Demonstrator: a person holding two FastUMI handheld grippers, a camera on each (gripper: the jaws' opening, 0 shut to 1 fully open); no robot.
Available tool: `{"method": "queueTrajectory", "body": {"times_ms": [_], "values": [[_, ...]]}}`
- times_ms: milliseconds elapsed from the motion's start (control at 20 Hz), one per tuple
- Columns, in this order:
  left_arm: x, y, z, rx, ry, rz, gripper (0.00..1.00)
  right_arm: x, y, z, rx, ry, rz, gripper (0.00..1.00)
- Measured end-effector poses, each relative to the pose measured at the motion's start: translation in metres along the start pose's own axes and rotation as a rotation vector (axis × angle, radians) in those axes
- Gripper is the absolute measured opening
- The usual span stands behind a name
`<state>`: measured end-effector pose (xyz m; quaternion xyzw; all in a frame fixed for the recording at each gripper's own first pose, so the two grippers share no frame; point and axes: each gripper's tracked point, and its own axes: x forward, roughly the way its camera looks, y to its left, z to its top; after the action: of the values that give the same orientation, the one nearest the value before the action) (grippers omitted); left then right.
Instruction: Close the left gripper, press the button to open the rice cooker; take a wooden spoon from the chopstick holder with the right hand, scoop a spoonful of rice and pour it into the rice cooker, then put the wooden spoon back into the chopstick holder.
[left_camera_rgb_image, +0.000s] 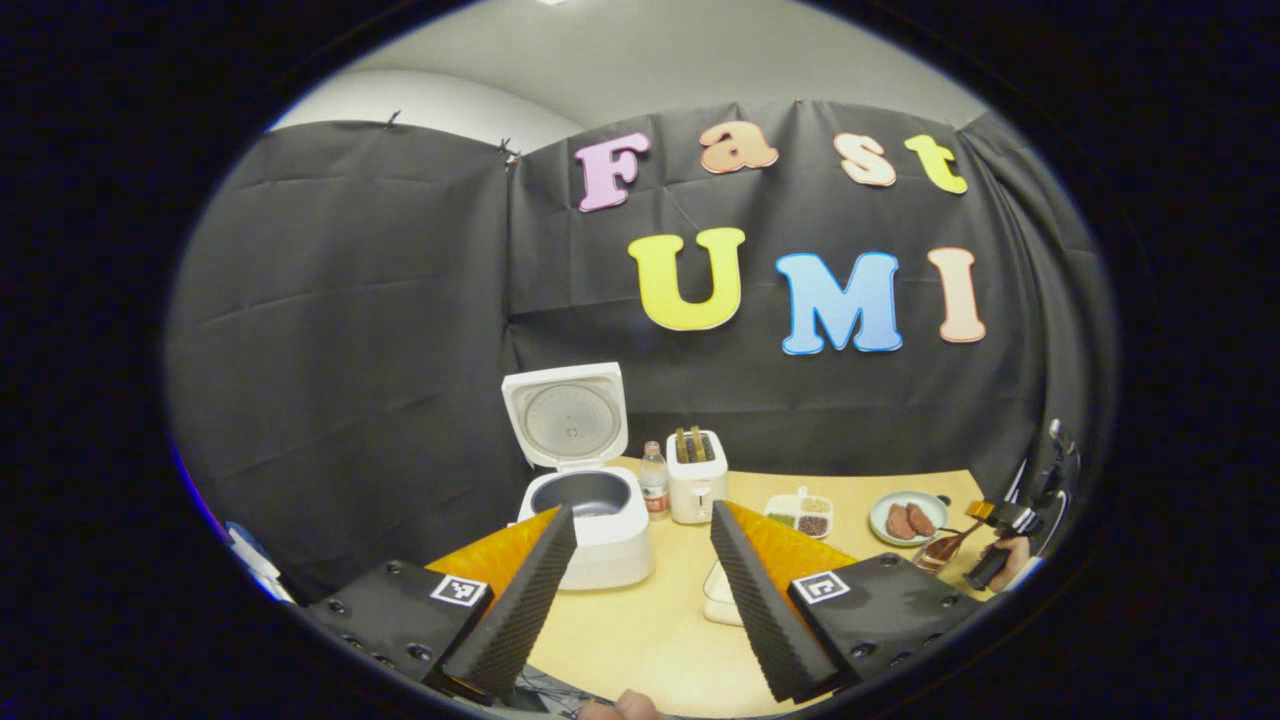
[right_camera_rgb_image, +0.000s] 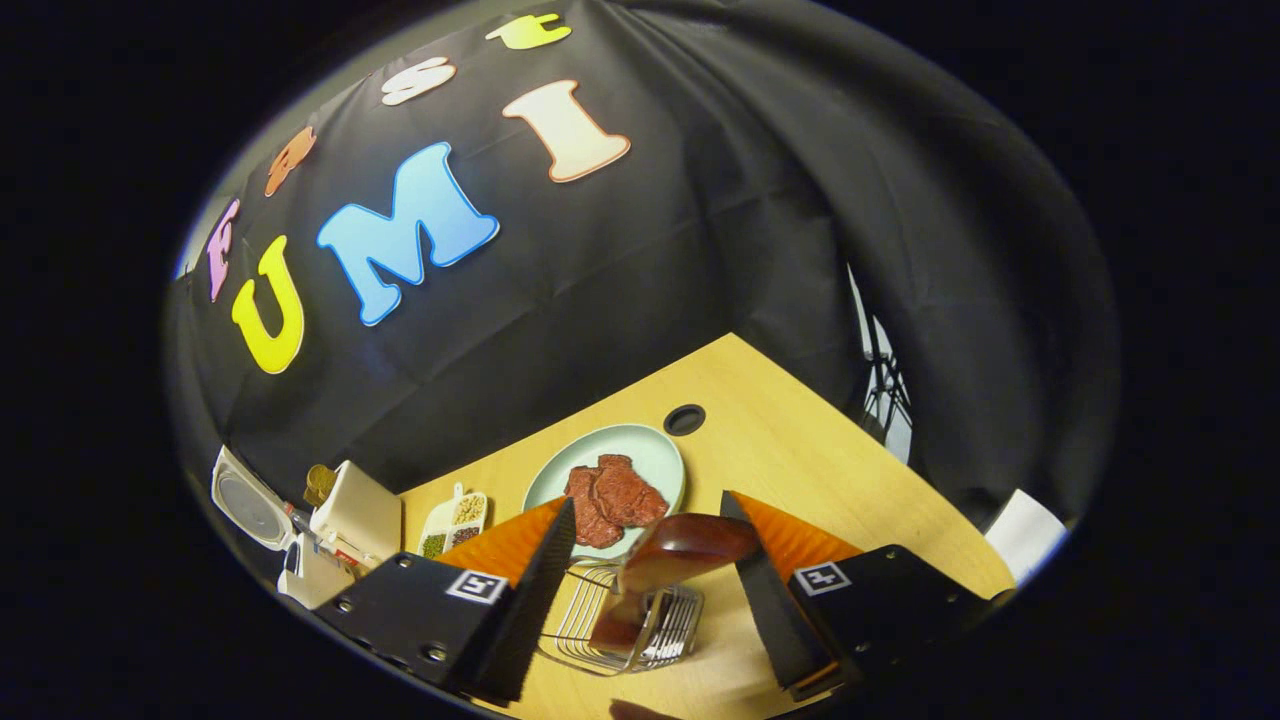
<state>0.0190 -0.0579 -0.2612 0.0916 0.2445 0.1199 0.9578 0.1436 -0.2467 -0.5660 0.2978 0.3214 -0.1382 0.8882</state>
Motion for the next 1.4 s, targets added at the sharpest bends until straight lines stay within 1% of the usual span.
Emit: {"method": "queueTrajectory", "body": {"times_ms": [50,100,150,200,250,300,350,400,500,550,600,700,800,850,950,1100,1200,1300,1350,1400], "values": [[-0.001,0.0,-0.002,0.015,0.006,0.002,0.95,0.001,0.003,-0.002,0.008,0.008,0.008,0.86],[-0.002,-0.001,-0.004,0.028,0.008,0.001,0.99,0.004,-0.004,0.001,0.003,-0.008,-0.04,0.78],[-0.002,0.0,-0.002,0.033,0.006,0.005,0.99,0.0,-0.012,0.004,0.001,-0.018,-0.079,0.64],[-0.002,0.001,-0.003,0.031,0.008,0.005,1.0,-0.001,-0.008,0.003,0.015,-0.009,-0.07,0.2],[-0.002,0.002,-0.004,0.027,0.012,0.006,0.99,-0.011,-0.006,0.003,0.038,0.011,-0.06,0.32],[-0.004,0.007,-0.006,0.022,0.01,0.012,0.99,0.0,-0.006,0.001,0.054,0.027,-0.066,0.27],[-0.005,0.01,-0.004,0.016,0.007,0.015,0.99,-0.001,-0.003,0.0,0.065,0.046,-0.05,0.27],[-0.007,0.012,-0.005,0.01,0.006,0.017,0.99,-0.005,0.004,-0.002,0.064,0.063,-0.037,0.24],[-0.009,0.016,-0.006,-0.001,-0.004,0.013,1.0,-0.015,0.012,0.002,0.061,0.08,-0.011,0.24],[-0.01,0.02,-0.006,-0.008,-0.009,0.012,1.0,-0.023,0.019,0.006,0.047,0.079,0.001,0.24],[-0.012,0.022,-0.006,-0.02,-0.015,0.006,1.0,-0.032,0.025,0.011,0.017,0.073,0.008,0.21],[-0.013,0.028,-0.008,-0.05,-0.025,-0.009,1.0,-0.052,0.047,0.029,-0.049,0.045,0.031,0.21],[-0.014,0.043,-0.011,-0.068,-0.04,-0.017,1.0,-0.078,0.076,0.041,-0.107,0.018,0.064,0.21],[-0.017,0.051,-0.011,-0.077,-0.052,-0.025,1.0,-0.09,0.094,0.046,-0.122,0.009,0.088,0.21],[-0.022,0.072,-0.012,-0.086,-0.068,-0.043,1.0,-0.109,0.132,0.043,-0.128,0.01,0.134,0.2],[-0.028,0.107,-0.014,-0.098,-0.101,-0.072,0.98,-0.136,0.189,0.021,-0.141,0.033,0.196,0.2],[-0.03,0.122,-0.012,-0.119,-0.12,-0.115,0.97,-0.149,0.225,0.001,-0.179,0.035,0.23,0.2],[-0.029,0.138,-0.015,-0.123,-0.124,-0.133,0.94,-0.155,0.255,-0.027,-0.239,0.053,0.245,0.2],[-0.028,0.144,-0.016,-0.125,-0.122,-0.131,0.96,-0.153,0.268,-0.041,-0.269,0.064,0.259,0.2],[-0.027,0.15,-0.012,-0.136,-0.127,-0.129,0.94,-0.151,0.279,-0.058,-0.294,0.082,0.268,0.2]]}}
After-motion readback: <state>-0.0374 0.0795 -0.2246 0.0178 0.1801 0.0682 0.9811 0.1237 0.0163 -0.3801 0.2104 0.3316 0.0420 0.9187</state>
